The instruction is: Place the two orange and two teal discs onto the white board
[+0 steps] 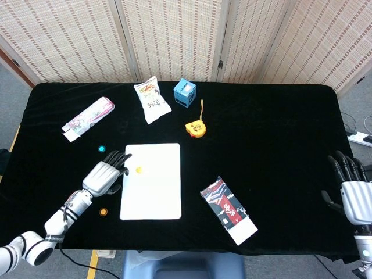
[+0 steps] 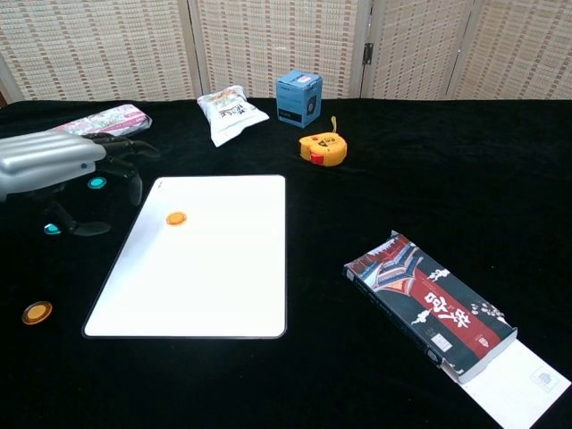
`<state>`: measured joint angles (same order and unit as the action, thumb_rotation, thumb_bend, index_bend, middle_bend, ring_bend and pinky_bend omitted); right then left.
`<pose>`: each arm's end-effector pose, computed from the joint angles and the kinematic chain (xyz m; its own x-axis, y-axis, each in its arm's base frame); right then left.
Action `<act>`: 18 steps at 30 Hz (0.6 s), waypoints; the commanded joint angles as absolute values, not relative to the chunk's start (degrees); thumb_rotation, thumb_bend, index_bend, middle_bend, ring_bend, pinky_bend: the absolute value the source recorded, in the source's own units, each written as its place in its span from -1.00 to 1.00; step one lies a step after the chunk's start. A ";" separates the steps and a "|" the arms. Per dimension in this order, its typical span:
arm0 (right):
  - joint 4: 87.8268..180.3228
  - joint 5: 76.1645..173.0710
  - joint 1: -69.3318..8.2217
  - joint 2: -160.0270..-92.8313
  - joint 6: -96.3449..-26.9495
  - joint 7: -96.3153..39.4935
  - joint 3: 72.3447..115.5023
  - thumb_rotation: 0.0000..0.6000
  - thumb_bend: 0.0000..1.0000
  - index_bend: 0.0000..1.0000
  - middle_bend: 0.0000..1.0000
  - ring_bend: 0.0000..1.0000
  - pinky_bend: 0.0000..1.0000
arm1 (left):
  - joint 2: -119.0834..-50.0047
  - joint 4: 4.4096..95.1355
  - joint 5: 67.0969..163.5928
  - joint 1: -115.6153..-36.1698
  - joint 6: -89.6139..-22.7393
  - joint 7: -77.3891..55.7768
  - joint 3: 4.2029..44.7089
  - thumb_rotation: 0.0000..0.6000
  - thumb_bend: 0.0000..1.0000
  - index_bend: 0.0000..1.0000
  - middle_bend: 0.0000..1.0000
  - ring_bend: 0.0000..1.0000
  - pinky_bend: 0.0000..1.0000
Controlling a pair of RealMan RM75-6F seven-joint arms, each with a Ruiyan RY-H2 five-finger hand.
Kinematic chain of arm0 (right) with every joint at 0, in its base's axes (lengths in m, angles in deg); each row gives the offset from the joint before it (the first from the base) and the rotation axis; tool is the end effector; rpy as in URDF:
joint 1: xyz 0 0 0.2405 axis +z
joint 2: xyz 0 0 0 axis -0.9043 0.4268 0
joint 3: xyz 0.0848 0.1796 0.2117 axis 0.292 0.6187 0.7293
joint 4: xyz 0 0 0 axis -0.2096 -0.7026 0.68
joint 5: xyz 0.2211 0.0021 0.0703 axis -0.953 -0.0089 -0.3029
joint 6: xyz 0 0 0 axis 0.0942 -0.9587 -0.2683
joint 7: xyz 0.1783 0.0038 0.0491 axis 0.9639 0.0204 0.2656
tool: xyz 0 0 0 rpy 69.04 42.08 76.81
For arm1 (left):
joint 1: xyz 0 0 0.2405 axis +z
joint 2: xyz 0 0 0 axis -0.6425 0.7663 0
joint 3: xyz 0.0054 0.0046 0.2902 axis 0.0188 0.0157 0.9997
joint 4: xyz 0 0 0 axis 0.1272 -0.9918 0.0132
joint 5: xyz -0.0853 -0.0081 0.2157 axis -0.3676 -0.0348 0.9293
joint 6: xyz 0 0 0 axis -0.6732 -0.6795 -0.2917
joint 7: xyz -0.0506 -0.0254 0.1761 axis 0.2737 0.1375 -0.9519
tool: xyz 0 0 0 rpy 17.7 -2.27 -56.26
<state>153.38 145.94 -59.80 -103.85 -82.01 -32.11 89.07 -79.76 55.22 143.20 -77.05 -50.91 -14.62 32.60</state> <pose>-0.3504 -0.2369 0.1813 0.4585 0.0313 0.8881 -0.8887 0.0202 0.4581 -0.2376 0.3787 0.0004 0.6305 0.1677 0.7578 0.6971 -0.5517 -0.4579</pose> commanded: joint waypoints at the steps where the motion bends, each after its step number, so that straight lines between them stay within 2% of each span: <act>1: 153.57 146.12 -59.73 -103.85 -81.93 -32.28 88.95 1.00 -0.28 -1.00 -1.00 -1.00 -1.00 | -77.45 55.52 147.12 -74.67 -54.03 -11.79 36.07 1.00 -0.26 -0.13 -0.82 -1.00 -1.00; 8: 154.30 146.82 -59.36 -103.82 -81.90 -32.98 88.91 1.00 -0.28 -1.00 -1.00 -1.00 -1.00 | -76.26 54.05 151.32 -71.40 -57.48 -9.49 40.73 1.00 -0.26 -0.13 -0.82 -1.00 -1.00; 18: 154.70 147.20 -59.18 -103.79 -81.98 -33.26 88.79 1.00 -0.28 -1.00 -1.00 -1.00 -1.00 | -78.24 50.66 151.38 -68.34 -58.35 -9.26 42.41 1.00 -0.25 -0.09 -0.81 -1.00 -1.00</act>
<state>154.70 147.20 -59.18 -103.80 -81.98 -33.26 88.79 -77.95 50.98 151.51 -68.58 -58.32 -9.03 42.32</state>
